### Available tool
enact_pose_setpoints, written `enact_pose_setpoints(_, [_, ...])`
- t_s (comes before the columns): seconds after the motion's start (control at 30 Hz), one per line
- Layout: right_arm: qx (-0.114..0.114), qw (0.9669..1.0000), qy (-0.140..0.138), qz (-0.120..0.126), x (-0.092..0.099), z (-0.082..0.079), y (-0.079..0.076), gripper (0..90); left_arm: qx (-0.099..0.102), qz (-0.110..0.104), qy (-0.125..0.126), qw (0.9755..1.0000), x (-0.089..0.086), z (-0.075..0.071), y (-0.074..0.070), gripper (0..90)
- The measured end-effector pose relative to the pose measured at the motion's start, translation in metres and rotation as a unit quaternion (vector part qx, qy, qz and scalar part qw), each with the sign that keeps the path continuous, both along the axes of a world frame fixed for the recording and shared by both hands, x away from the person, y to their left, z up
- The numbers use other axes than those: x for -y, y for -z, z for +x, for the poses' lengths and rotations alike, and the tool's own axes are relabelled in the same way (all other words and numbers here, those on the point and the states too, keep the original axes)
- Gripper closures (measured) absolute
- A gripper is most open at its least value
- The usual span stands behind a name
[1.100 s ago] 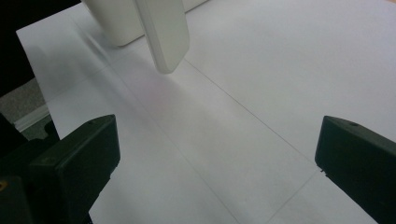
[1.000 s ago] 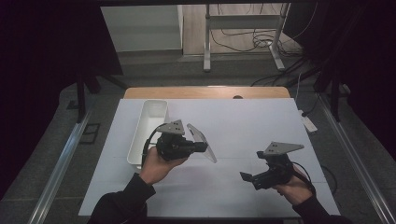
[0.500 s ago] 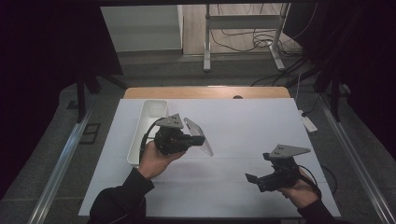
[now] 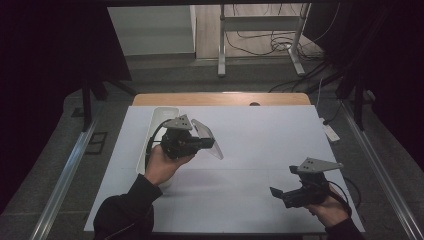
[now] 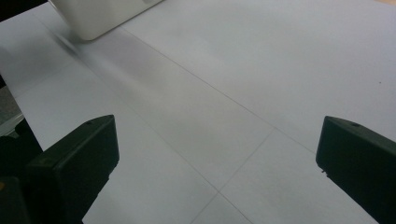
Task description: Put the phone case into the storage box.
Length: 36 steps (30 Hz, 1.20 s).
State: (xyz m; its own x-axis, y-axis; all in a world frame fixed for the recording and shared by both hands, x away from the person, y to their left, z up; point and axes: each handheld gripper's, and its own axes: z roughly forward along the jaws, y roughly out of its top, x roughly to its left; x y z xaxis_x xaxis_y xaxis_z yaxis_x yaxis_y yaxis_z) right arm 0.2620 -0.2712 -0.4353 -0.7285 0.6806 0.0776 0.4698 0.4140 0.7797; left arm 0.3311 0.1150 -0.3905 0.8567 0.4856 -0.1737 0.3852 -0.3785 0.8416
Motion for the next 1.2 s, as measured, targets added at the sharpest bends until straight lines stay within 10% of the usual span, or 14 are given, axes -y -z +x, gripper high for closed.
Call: enact_pose_setpoints(1.2, [0.003,0.9958,0.091,-0.009,0.055,-0.027,0.008,0.0,0.009,0.024,-0.080,0.9964,-0.045,0.026,-0.027,88.4])
